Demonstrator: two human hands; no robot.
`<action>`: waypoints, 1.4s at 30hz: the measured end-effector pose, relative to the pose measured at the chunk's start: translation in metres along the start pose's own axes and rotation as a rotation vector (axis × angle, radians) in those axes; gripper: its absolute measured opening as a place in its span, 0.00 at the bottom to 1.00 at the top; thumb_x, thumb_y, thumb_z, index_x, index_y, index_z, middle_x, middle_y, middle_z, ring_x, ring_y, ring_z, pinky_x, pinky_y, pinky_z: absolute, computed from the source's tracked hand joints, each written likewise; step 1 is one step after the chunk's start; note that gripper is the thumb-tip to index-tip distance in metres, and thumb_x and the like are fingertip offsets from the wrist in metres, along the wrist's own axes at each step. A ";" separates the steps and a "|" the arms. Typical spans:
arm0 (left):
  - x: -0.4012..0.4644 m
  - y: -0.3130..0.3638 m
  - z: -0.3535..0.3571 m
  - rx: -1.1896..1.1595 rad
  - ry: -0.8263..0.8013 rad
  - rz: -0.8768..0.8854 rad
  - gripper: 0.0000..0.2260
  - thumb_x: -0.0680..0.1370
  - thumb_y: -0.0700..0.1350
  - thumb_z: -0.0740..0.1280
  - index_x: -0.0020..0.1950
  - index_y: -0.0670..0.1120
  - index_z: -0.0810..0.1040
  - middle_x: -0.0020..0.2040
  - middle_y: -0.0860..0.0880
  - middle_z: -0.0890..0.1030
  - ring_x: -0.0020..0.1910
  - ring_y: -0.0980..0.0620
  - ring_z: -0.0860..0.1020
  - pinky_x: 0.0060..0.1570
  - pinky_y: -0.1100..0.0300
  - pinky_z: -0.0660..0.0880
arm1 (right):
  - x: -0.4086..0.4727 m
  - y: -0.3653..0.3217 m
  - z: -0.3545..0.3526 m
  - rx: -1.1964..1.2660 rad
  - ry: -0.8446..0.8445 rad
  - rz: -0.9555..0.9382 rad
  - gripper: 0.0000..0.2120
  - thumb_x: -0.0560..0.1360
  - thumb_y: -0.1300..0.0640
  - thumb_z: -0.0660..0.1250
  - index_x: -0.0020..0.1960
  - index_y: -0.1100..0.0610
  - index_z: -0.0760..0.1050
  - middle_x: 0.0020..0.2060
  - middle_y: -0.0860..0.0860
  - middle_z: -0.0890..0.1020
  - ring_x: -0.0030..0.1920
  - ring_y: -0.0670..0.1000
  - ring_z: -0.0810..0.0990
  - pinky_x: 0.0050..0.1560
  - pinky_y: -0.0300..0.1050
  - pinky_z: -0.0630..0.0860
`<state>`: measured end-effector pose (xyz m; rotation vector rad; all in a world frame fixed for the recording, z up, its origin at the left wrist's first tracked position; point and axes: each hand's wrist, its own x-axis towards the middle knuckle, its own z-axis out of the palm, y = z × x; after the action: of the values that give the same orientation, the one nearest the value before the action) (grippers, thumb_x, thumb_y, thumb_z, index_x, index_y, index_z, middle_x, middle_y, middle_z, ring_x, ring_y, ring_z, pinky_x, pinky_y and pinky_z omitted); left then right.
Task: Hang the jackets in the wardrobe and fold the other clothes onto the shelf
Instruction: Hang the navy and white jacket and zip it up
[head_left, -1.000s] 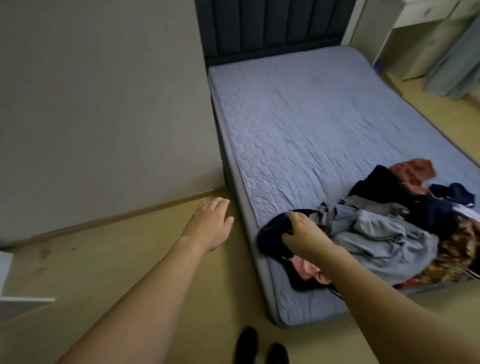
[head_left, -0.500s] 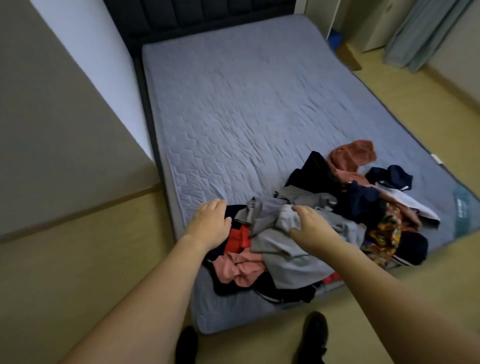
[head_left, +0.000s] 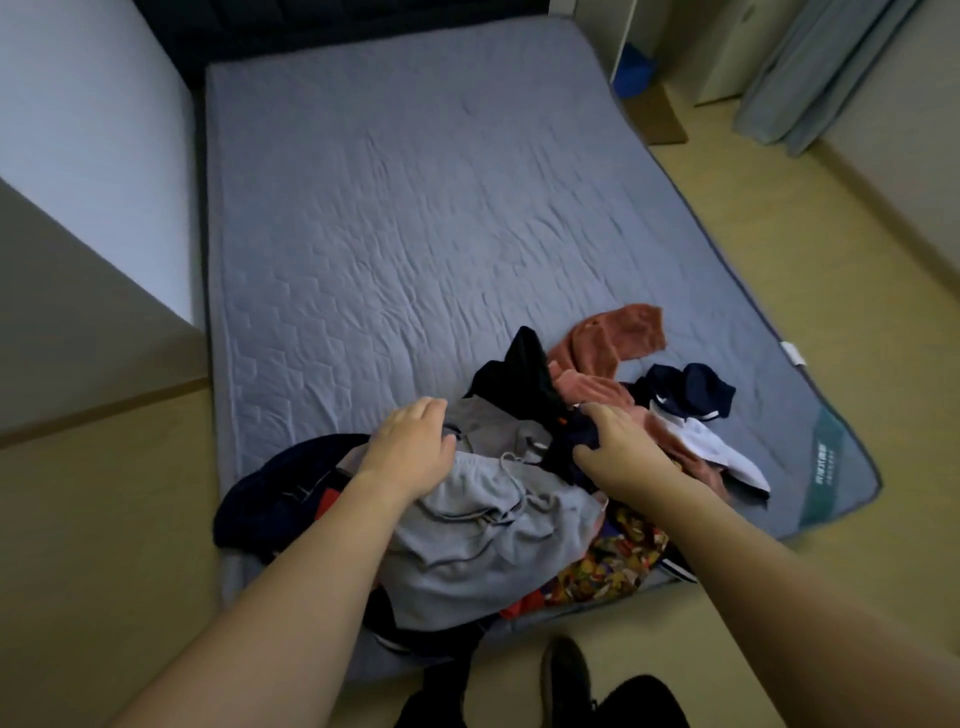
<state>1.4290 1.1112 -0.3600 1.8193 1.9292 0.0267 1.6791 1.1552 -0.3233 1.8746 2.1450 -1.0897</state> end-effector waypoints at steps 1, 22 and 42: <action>0.015 0.018 0.006 -0.005 0.000 0.003 0.24 0.82 0.50 0.58 0.75 0.42 0.62 0.74 0.44 0.65 0.71 0.43 0.64 0.71 0.51 0.61 | 0.007 0.020 -0.008 0.010 0.001 0.006 0.25 0.74 0.58 0.62 0.70 0.60 0.66 0.68 0.56 0.70 0.67 0.57 0.68 0.63 0.48 0.69; 0.377 0.349 0.368 -0.140 -0.403 -0.129 0.38 0.72 0.45 0.67 0.77 0.57 0.51 0.77 0.45 0.55 0.73 0.42 0.61 0.71 0.47 0.60 | 0.254 0.541 0.036 0.100 -0.386 0.241 0.32 0.71 0.53 0.69 0.72 0.54 0.63 0.67 0.55 0.71 0.65 0.56 0.72 0.61 0.42 0.70; 0.335 0.366 0.209 -0.977 -0.090 -0.128 0.07 0.62 0.38 0.64 0.32 0.48 0.81 0.31 0.54 0.76 0.32 0.58 0.72 0.31 0.67 0.67 | 0.261 0.486 -0.078 1.923 -0.082 0.449 0.19 0.73 0.55 0.59 0.59 0.60 0.81 0.56 0.59 0.82 0.54 0.61 0.82 0.55 0.59 0.77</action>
<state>1.8469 1.4048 -0.5315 1.0136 1.5276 0.6985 2.0805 1.4117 -0.6129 2.1057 -0.0909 -3.3103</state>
